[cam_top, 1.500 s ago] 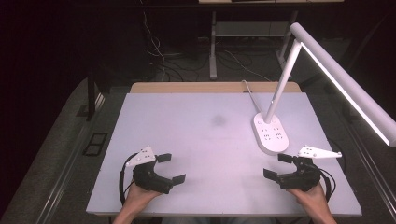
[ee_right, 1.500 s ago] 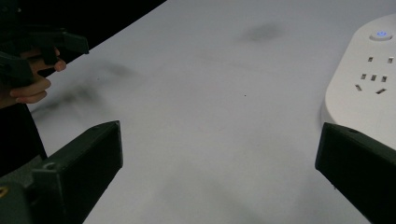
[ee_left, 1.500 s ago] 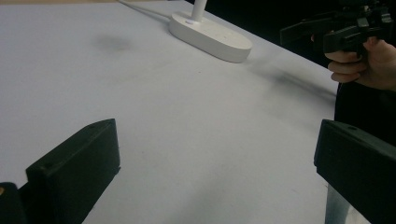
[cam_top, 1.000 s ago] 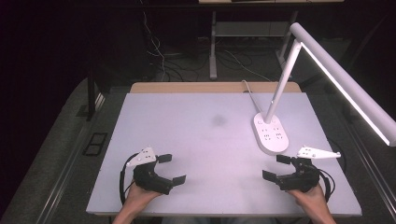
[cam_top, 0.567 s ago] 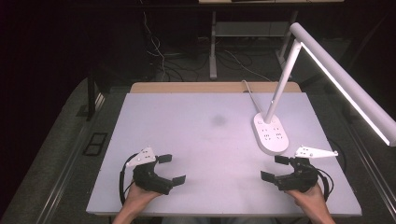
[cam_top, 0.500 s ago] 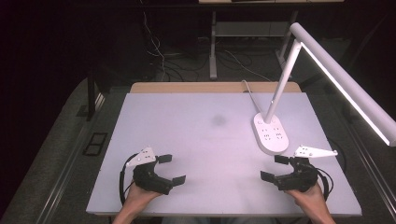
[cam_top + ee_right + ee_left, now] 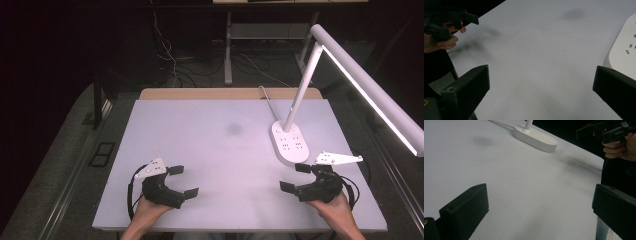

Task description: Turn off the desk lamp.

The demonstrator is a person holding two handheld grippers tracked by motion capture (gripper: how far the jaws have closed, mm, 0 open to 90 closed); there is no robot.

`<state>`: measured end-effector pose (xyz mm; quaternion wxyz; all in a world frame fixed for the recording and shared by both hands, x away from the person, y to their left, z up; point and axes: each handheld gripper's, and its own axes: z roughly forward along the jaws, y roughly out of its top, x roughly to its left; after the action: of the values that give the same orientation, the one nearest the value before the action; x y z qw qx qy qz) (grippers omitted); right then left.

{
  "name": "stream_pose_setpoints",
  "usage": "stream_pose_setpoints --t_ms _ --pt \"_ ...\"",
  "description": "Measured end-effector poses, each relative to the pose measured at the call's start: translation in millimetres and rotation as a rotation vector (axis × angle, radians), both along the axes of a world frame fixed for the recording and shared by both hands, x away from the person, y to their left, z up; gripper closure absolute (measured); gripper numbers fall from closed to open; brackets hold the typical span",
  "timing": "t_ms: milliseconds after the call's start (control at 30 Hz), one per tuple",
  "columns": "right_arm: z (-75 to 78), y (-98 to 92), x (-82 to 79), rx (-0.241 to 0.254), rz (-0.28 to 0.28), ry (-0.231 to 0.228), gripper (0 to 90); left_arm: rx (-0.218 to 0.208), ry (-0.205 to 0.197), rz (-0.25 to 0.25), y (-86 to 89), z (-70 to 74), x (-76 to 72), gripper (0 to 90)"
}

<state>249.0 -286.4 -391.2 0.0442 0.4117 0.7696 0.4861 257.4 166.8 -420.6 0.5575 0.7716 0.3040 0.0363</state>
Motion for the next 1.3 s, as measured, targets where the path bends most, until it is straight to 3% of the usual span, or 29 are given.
stream_pose_setpoints --t_ms 633,1300 --pt "16.9 -18.2 19.2 -0.008 -0.011 0.002 0.8 0.005 0.007 -0.014 -5.0 -1.8 1.3 0.0" --pt "43.0 -27.3 46.6 -0.071 0.012 0.015 0.9 -0.001 0.009 -0.008 -4.5 -2.4 1.4 0.0"
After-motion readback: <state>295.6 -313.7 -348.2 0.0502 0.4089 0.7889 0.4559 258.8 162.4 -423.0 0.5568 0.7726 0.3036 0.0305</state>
